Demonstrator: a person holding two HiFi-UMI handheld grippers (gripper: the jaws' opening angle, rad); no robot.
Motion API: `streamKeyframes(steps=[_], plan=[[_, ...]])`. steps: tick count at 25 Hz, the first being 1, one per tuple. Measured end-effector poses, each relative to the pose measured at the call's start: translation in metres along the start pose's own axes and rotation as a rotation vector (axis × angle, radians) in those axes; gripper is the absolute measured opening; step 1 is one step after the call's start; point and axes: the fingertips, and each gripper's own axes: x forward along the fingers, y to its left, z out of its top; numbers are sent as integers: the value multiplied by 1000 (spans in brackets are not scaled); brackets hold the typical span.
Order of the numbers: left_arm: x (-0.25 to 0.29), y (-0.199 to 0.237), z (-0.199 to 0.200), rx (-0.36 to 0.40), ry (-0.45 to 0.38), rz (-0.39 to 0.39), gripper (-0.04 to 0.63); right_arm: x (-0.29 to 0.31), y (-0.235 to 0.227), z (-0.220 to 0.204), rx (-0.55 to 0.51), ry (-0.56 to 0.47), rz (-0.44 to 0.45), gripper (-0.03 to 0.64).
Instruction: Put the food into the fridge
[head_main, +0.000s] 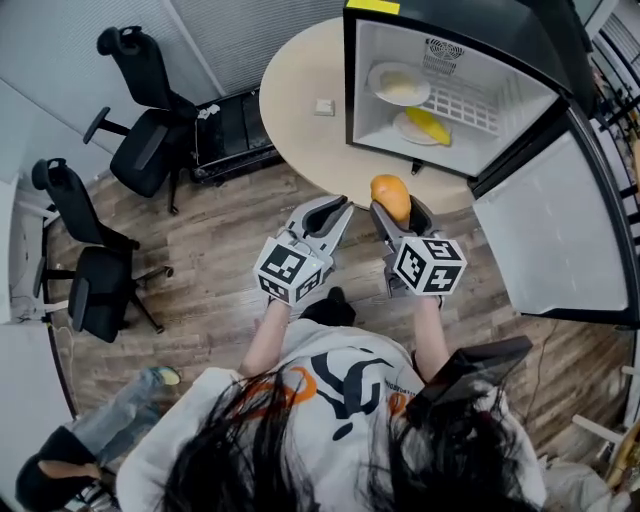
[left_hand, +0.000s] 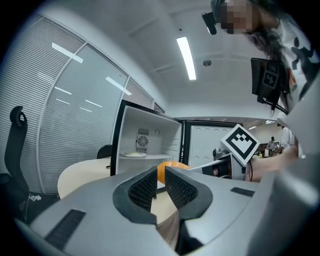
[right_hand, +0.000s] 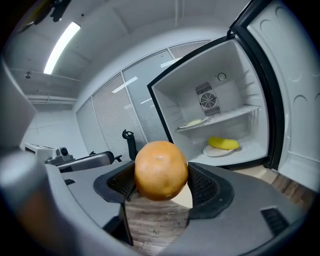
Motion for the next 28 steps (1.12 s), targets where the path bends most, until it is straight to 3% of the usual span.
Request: streamKeyframes(steps=[6,15,28], plan=[[6,32,-5,-19,6,-44,38,27,4,6,7,-1,-38,325],[15,32,-22,-61,30,-108,40,27,-6,-4,26,26,-104,325],[26,49,-33,-75,49,-76,40,47,-28,-4,31,45,-120,325]])
